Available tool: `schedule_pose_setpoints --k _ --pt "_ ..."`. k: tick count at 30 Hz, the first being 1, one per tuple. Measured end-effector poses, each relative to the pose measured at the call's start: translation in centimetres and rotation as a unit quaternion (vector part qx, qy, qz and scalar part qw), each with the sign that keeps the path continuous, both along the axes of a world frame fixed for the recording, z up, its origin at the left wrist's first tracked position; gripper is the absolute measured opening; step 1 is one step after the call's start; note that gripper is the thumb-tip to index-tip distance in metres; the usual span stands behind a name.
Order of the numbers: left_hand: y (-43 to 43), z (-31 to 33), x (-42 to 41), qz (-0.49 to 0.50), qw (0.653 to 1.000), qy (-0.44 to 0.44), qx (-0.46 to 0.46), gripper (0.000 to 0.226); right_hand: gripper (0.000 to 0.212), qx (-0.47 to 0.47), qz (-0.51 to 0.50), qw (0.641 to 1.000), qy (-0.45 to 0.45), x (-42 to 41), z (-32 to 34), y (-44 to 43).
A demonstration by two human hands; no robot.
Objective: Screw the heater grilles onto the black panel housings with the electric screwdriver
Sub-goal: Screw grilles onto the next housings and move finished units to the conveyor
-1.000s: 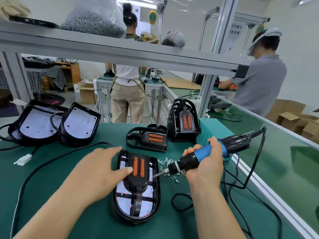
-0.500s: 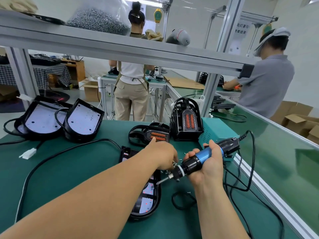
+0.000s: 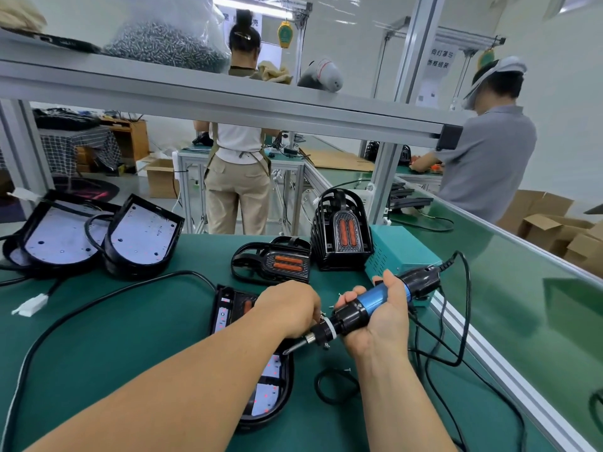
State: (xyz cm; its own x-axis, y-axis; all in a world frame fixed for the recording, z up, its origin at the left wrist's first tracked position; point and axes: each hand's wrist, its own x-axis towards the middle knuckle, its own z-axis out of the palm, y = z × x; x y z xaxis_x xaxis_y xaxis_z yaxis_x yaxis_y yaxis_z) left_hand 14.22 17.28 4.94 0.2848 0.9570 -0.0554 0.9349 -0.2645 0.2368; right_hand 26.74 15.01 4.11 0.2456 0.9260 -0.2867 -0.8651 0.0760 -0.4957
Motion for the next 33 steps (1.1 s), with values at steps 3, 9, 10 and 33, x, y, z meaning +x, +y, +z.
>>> schedule_pose_setpoints --k 3,9,10,33 --pt "0.0 -0.1 -0.1 0.005 1.000 -0.015 0.006 0.020 0.024 0.006 -0.001 1.000 -0.006 0.1 -0.2 0.0" --pt "0.0 0.4 -0.6 0.000 0.995 -0.091 0.046 0.013 0.024 0.022 -0.009 0.999 0.041 0.2 -0.2 0.2" --pt "0.0 0.6 -0.8 0.003 0.992 -0.111 0.055 0.015 0.025 0.026 -0.013 0.998 0.049 0.3 -0.2 0.2" --pt "-4.8 0.1 -3.6 0.120 0.852 -0.502 -0.088 0.007 0.034 0.026 -0.114 0.988 0.103 1.4 0.1 0.1"
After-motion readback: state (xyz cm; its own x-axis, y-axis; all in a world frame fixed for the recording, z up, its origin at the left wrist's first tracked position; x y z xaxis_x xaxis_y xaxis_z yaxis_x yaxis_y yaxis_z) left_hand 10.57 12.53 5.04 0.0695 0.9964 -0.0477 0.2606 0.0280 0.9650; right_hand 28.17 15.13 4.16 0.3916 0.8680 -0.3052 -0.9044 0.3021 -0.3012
